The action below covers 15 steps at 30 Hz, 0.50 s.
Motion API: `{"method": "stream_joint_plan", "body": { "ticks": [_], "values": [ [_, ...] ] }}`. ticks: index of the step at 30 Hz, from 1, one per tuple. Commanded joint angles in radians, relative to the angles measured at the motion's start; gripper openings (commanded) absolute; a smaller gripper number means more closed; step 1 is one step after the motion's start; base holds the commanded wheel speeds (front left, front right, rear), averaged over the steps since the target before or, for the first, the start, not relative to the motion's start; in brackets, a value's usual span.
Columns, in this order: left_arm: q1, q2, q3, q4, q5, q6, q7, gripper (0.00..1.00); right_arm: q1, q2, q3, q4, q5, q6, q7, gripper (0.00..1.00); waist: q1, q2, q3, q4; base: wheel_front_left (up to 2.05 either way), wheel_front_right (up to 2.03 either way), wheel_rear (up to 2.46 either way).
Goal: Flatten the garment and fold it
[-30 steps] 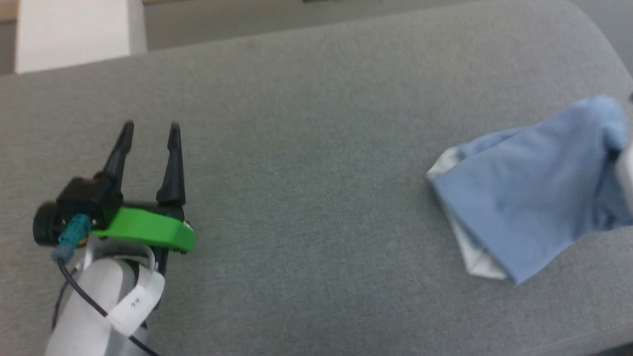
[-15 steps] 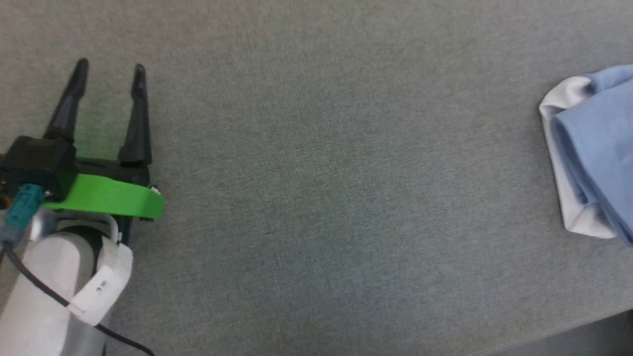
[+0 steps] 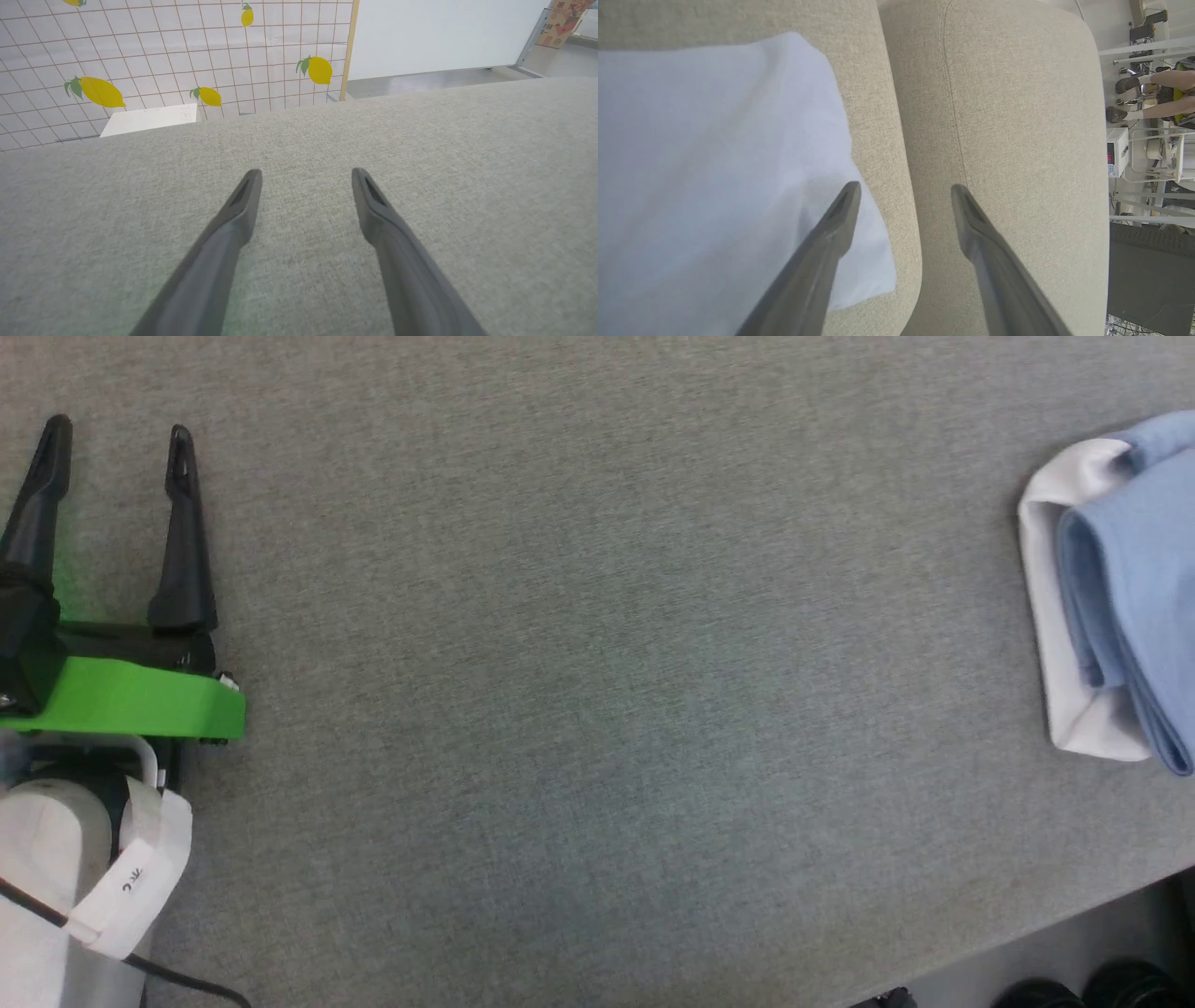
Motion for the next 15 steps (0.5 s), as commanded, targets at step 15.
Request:
{"method": "stream_joint_plan", "body": {
  "ticks": [15],
  "values": [
    [0.096,-0.075,0.001,0.147,-0.065,0.020,-0.129,1.00,-0.109,0.099,0.065,-0.219,0.182,-0.002,-0.337,1.00,-0.0001,-0.0001,-0.294,-0.001,0.00,0.00,0.00]
  ]
}}
